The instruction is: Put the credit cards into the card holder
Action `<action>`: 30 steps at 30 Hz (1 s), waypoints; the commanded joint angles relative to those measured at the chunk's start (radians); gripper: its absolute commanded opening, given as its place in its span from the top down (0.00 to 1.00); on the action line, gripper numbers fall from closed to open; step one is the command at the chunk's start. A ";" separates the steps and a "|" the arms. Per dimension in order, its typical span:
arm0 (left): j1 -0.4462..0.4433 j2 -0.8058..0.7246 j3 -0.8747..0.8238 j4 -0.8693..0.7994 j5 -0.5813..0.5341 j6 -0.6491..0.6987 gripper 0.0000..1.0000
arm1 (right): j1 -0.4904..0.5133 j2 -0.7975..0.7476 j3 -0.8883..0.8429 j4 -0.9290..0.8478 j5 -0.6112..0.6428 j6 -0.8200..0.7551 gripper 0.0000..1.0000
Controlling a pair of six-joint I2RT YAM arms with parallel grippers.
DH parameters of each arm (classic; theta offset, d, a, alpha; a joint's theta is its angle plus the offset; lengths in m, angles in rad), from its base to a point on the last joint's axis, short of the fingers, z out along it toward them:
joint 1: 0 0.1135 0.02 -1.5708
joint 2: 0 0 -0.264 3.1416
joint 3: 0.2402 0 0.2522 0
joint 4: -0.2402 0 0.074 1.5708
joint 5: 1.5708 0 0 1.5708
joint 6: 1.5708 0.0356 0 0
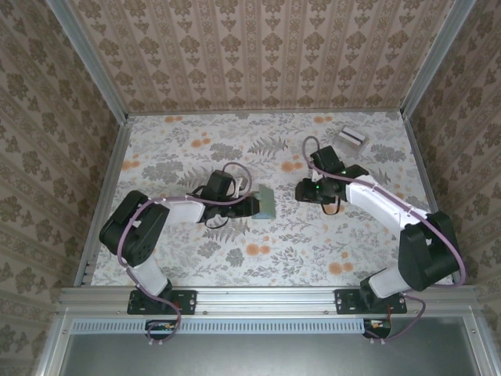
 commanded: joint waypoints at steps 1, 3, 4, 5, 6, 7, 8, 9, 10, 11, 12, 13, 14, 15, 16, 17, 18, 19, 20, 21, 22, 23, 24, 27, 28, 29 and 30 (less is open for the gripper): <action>-0.003 0.010 0.011 0.036 0.015 -0.020 0.49 | 0.063 -0.002 0.031 0.053 -0.078 -0.014 0.49; -0.003 0.015 0.017 0.038 0.018 -0.020 0.50 | 0.081 0.009 0.004 0.130 -0.115 0.015 0.48; -0.003 0.014 0.022 0.038 0.019 -0.022 0.50 | 0.091 0.012 -0.018 0.177 -0.135 0.022 0.46; -0.003 0.012 0.026 0.038 0.017 -0.022 0.50 | 0.106 0.011 -0.042 0.224 -0.147 0.017 0.44; -0.003 0.009 0.030 0.036 0.018 -0.022 0.50 | 0.118 0.006 -0.065 0.261 -0.145 0.005 0.43; -0.003 0.007 0.034 0.033 0.017 -0.021 0.50 | 0.133 -0.001 -0.096 0.304 -0.123 -0.016 0.42; -0.002 0.006 0.037 0.030 0.016 -0.019 0.50 | 0.141 -0.010 -0.128 0.343 -0.104 -0.039 0.42; -0.003 0.005 0.043 0.027 0.015 -0.016 0.50 | 0.148 -0.025 -0.169 0.394 -0.082 -0.068 0.43; -0.002 0.008 0.047 0.026 0.013 -0.017 0.50 | 0.151 -0.042 -0.212 0.454 -0.074 -0.093 0.42; -0.002 0.012 0.051 0.026 0.014 -0.018 0.50 | 0.151 -0.055 -0.253 0.514 -0.071 -0.116 0.42; -0.002 0.018 0.060 0.026 0.017 -0.021 0.50 | 0.154 -0.064 -0.296 0.576 -0.069 -0.140 0.41; -0.002 0.026 0.067 0.028 0.021 -0.026 0.50 | 0.158 -0.064 -0.336 0.641 -0.078 -0.166 0.41; -0.002 0.033 0.075 0.027 0.026 -0.028 0.50 | 0.163 -0.064 -0.368 0.698 -0.080 -0.190 0.41; -0.003 0.041 0.084 0.031 0.031 -0.036 0.50 | 0.173 -0.079 -0.403 0.763 -0.092 -0.235 0.40; -0.003 0.046 0.091 0.036 0.033 -0.042 0.50 | 0.194 -0.101 -0.443 0.841 -0.089 -0.297 0.40; -0.003 0.051 0.094 0.042 0.036 -0.050 0.50 | 0.222 -0.106 -0.480 0.910 -0.049 -0.359 0.39; -0.005 0.054 0.098 0.046 0.035 -0.055 0.50 | 0.240 -0.104 -0.497 0.948 -0.002 -0.401 0.38; -0.006 0.058 0.102 0.051 0.038 -0.059 0.50 | 0.249 -0.089 -0.497 0.964 0.049 -0.432 0.37; -0.008 0.062 0.107 0.055 0.039 -0.064 0.50 | 0.249 -0.064 -0.480 0.951 0.093 -0.444 0.37; -0.010 0.067 0.113 0.054 0.040 -0.065 0.50 | 0.249 -0.028 -0.460 0.938 0.123 -0.448 0.38; -0.013 0.073 0.118 0.054 0.044 -0.069 0.50 | 0.249 -0.005 -0.446 0.939 0.124 -0.457 0.37; -0.015 0.078 0.124 0.055 0.047 -0.071 0.50 | 0.252 0.018 -0.435 0.949 0.133 -0.453 0.37; -0.018 0.083 0.129 0.054 0.050 -0.073 0.50 | 0.254 0.042 -0.423 0.964 0.148 -0.440 0.37; -0.024 0.090 0.136 0.054 0.057 -0.082 0.50 | 0.260 0.099 -0.396 0.991 0.215 -0.413 0.37; -0.025 0.088 0.135 0.054 0.055 -0.086 0.50 | 0.260 0.116 -0.390 1.005 0.238 -0.404 0.38; -0.025 0.086 0.132 0.056 0.052 -0.089 0.50 | 0.260 0.136 -0.386 1.023 0.273 -0.392 0.40; -0.024 0.081 0.130 0.056 0.051 -0.088 0.50 | 0.260 0.150 -0.383 1.036 0.294 -0.383 0.44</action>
